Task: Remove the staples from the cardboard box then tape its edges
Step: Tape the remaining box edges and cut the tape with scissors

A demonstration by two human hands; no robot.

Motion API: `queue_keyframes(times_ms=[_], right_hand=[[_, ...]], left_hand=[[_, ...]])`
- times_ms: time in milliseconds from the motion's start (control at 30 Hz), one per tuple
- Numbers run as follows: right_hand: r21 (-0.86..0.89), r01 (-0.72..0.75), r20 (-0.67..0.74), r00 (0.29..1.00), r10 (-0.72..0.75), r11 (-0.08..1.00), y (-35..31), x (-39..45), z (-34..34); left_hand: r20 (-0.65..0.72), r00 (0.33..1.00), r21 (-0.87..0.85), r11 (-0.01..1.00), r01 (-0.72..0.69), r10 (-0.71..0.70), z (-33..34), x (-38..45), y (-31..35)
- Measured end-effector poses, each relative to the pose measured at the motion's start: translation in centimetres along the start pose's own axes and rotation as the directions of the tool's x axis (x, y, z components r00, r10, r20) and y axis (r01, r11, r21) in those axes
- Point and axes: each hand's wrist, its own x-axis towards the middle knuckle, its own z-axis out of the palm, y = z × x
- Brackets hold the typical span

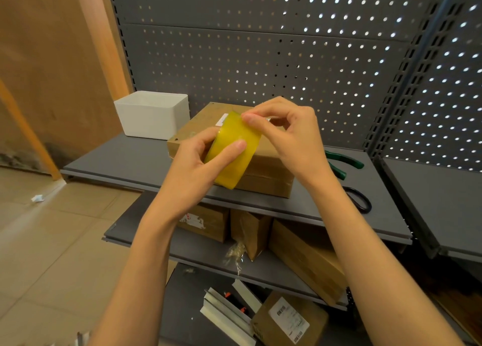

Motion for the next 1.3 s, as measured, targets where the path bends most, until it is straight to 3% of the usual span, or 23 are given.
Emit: queue_keyframes(times_ms=[133, 233, 300, 400, 600, 800, 967, 1133, 1300], right_hand=[[0.035, -0.06, -0.002, 0.998, 0.06, 0.998, 0.2, 0.2, 0.3], [-0.043, -0.007, -0.05, 0.999, 0.005, 0.999, -0.1, 0.4, 0.8], [-0.058, 0.025, -0.097, 0.995, -0.031, 0.998, -0.5, 0.8, 1.0], [-0.083, 0.079, -0.105, 0.991, -0.087, 0.993, -0.8, 1.4, 1.2], [-0.024, -0.123, -0.041, 0.992, 0.122, 0.992, 1.5, 2.8, 0.5], [-0.068, -0.157, 0.034, 0.987, 0.16, 0.985, 3.5, 3.4, 0.9], [-0.087, -0.219, 0.087, 0.97, 0.227, 0.972, 5.4, 3.7, 1.6], [-0.128, -0.268, 0.1, 0.954, 0.282, 0.955, 6.6, 4.5, 1.6], [-0.234, -0.291, 0.145, 0.933, 0.329, 0.928, 8.0, 4.4, 1.8]], left_hand=[[0.041, 0.999, -0.008, 1.0, 0.011, -0.011, -0.1, -0.6, 0.1], [-0.093, 0.991, 0.014, 0.995, 0.097, -0.095, 0.2, -0.7, 0.4], [-0.199, 0.96, 0.069, 0.975, 0.213, -0.195, 0.4, -0.5, 0.3], [-0.27, 0.902, 0.006, 0.936, 0.352, -0.338, 0.6, -0.4, 0.3], [-0.204, 0.926, -0.057, 0.948, 0.313, -0.318, 1.2, -1.4, 0.6], [-0.249, 0.89, -0.124, 0.924, 0.361, -0.381, 1.2, -1.3, -0.1], [-0.287, 0.869, -0.083, 0.914, 0.397, -0.404, 1.8, -0.5, -0.6], [-0.168, 0.892, -0.078, 0.908, 0.413, -0.42, 1.7, 0.3, -0.3], [-0.192, 0.849, -0.073, 0.87, 0.488, -0.493, 1.5, 1.2, -0.9]])
